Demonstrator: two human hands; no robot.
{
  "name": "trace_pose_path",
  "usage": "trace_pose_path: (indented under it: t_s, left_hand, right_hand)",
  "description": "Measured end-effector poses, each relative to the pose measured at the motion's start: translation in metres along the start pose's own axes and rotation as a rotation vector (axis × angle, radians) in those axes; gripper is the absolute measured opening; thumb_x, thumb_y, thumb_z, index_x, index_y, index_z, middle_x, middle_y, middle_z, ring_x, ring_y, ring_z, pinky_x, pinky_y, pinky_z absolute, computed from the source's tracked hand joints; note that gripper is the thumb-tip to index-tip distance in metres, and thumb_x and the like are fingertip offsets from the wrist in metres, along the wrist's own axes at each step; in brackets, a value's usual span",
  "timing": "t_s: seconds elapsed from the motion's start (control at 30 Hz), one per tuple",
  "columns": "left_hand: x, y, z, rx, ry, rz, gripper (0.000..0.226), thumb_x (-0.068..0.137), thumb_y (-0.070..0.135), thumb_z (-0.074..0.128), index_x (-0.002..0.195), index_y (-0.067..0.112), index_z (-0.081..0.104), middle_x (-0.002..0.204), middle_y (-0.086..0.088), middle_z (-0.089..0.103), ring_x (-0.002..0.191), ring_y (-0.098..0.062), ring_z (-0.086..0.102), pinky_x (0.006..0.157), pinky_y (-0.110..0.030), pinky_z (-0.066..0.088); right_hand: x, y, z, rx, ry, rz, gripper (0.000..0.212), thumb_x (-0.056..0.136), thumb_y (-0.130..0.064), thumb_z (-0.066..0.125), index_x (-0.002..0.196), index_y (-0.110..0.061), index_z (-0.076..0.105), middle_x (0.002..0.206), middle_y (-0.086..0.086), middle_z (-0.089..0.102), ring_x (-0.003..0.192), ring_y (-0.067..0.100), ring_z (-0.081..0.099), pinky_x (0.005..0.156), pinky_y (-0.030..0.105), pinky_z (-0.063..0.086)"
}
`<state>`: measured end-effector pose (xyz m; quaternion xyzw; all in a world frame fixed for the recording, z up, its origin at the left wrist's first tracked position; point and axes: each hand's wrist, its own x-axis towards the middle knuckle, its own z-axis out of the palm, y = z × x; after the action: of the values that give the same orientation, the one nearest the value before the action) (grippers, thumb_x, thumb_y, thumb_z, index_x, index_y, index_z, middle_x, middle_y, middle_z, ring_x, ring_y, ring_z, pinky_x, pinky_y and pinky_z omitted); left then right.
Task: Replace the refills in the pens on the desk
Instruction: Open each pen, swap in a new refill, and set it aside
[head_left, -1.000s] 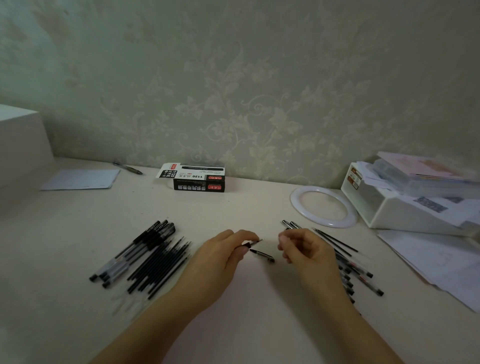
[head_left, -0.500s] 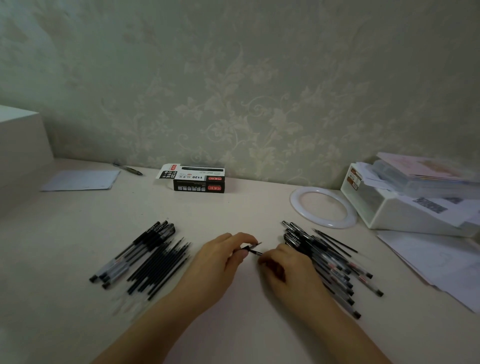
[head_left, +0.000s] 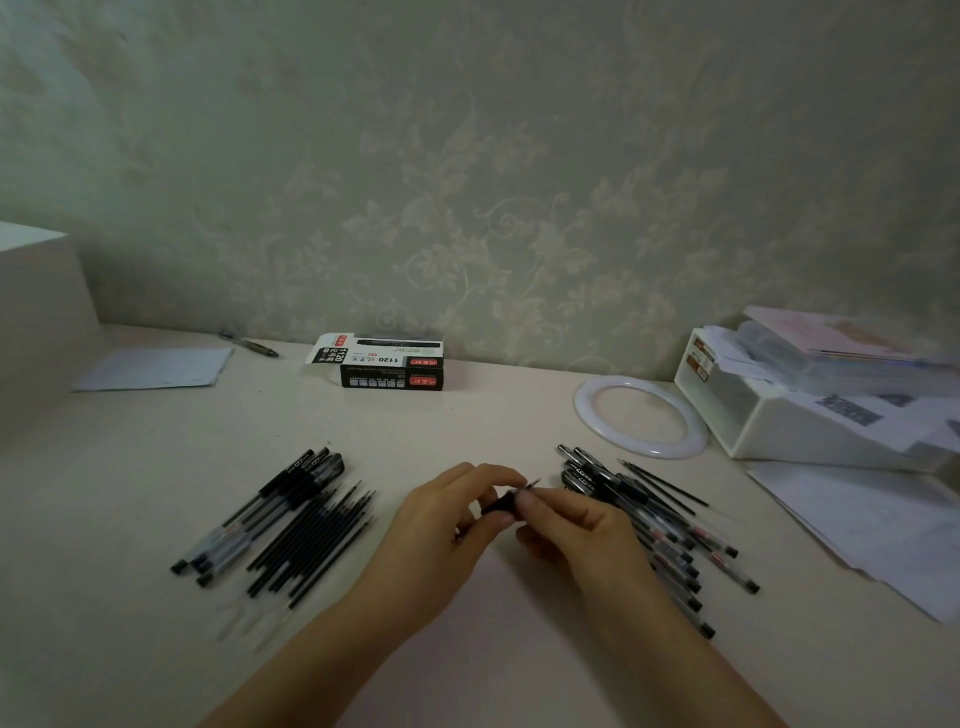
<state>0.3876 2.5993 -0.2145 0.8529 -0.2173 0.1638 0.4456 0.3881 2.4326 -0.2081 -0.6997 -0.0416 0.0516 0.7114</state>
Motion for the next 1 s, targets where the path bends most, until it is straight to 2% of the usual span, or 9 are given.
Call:
trace_pose_path:
  t_s: [0.07, 0.2, 0.33, 0.43, 0.5, 0.6, 0.67, 0.83, 1.0]
  left_hand:
    - [-0.001, 0.002, -0.001, 0.030, 0.001, 0.030, 0.032, 0.090, 0.017, 0.065, 0.112, 0.040, 0.061, 0.092, 0.017, 0.058, 0.072, -0.003, 0.056, 0.062, -0.006, 0.040]
    - [-0.002, 0.003, -0.001, 0.062, -0.016, 0.032, 0.035, 0.090, 0.019, 0.065, 0.116, 0.042, 0.059, 0.090, 0.017, 0.057, 0.074, -0.001, 0.055, 0.064, -0.004, 0.039]
    - [-0.002, 0.002, -0.001, 0.075, -0.032, 0.021, 0.035, 0.092, 0.020, 0.063, 0.119, 0.043, 0.060, 0.089, 0.018, 0.055, 0.071, -0.005, 0.056, 0.062, -0.005, 0.038]
    - [-0.003, 0.001, -0.001, 0.086, -0.029, 0.024, 0.033, 0.093, 0.020, 0.062, 0.118, 0.042, 0.061, 0.087, 0.019, 0.054, 0.069, -0.005, 0.055, 0.063, -0.005, 0.038]
    - [-0.003, 0.001, -0.001, 0.072, -0.010, 0.025, 0.033, 0.093, 0.018, 0.062, 0.116, 0.041, 0.062, 0.085, 0.018, 0.055, 0.071, -0.001, 0.055, 0.063, -0.004, 0.038]
    - [-0.003, 0.002, -0.001, 0.048, 0.002, 0.030, 0.033, 0.092, 0.017, 0.063, 0.116, 0.040, 0.062, 0.085, 0.016, 0.056, 0.070, -0.001, 0.055, 0.062, -0.004, 0.039]
    - [-0.002, 0.001, -0.002, 0.051, -0.013, 0.022, 0.034, 0.092, 0.019, 0.063, 0.116, 0.043, 0.061, 0.086, 0.014, 0.057, 0.069, -0.004, 0.055, 0.063, -0.006, 0.039]
    - [-0.002, -0.002, -0.001, 0.088, -0.033, -0.008, 0.032, 0.093, 0.023, 0.061, 0.116, 0.045, 0.059, 0.088, 0.017, 0.056, 0.067, -0.010, 0.056, 0.064, -0.010, 0.040]
    - [-0.003, -0.002, 0.002, 0.080, -0.038, 0.010, 0.034, 0.092, 0.023, 0.063, 0.116, 0.046, 0.058, 0.088, 0.016, 0.057, 0.066, -0.009, 0.056, 0.063, -0.010, 0.042]
  right_hand:
    - [0.001, 0.001, 0.000, 0.079, 0.006, 0.028, 0.027, 0.070, -0.040, 0.074, 0.093, -0.026, 0.080, 0.092, 0.004, 0.077, 0.078, 0.011, 0.071, 0.073, 0.019, 0.054]
    - [0.001, 0.002, -0.001, 0.197, 0.016, 0.061, 0.030, 0.070, -0.036, 0.074, 0.095, -0.020, 0.079, 0.092, 0.008, 0.077, 0.078, 0.013, 0.070, 0.071, 0.021, 0.054]
    - [0.006, -0.001, -0.011, 0.278, 0.168, 0.035, 0.018, 0.083, -0.025, 0.070, 0.095, -0.014, 0.078, 0.096, 0.010, 0.076, 0.082, 0.017, 0.071, 0.069, 0.022, 0.055]
    - [0.009, -0.005, -0.021, 0.437, 0.262, 0.002, 0.028, 0.083, -0.021, 0.069, 0.104, -0.003, 0.074, 0.100, 0.015, 0.074, 0.079, 0.015, 0.070, 0.068, 0.020, 0.058]
    - [0.009, -0.005, -0.021, 0.508, 0.248, 0.016, 0.034, 0.076, -0.021, 0.072, 0.105, -0.003, 0.073, 0.102, 0.014, 0.075, 0.081, 0.015, 0.071, 0.069, 0.020, 0.058]
    - [0.007, -0.001, -0.013, 0.488, 0.150, 0.089, 0.028, 0.072, -0.019, 0.073, 0.098, -0.007, 0.077, 0.100, 0.014, 0.075, 0.086, 0.019, 0.074, 0.066, 0.021, 0.058]
    - [0.007, 0.001, -0.010, 0.453, 0.120, 0.095, 0.021, 0.078, -0.018, 0.070, 0.095, -0.007, 0.077, 0.099, 0.014, 0.076, 0.088, 0.021, 0.074, 0.066, 0.021, 0.058]
    - [0.014, -0.008, -0.029, 0.447, 0.230, -0.011, 0.020, 0.101, -0.017, 0.050, 0.107, -0.006, 0.066, 0.106, 0.010, 0.075, 0.097, 0.021, 0.073, 0.073, 0.024, 0.060]
    - [0.010, 0.000, -0.019, 0.370, 0.082, 0.051, 0.020, 0.099, -0.015, 0.052, 0.108, -0.006, 0.068, 0.105, 0.012, 0.075, 0.099, 0.023, 0.072, 0.073, 0.024, 0.058]
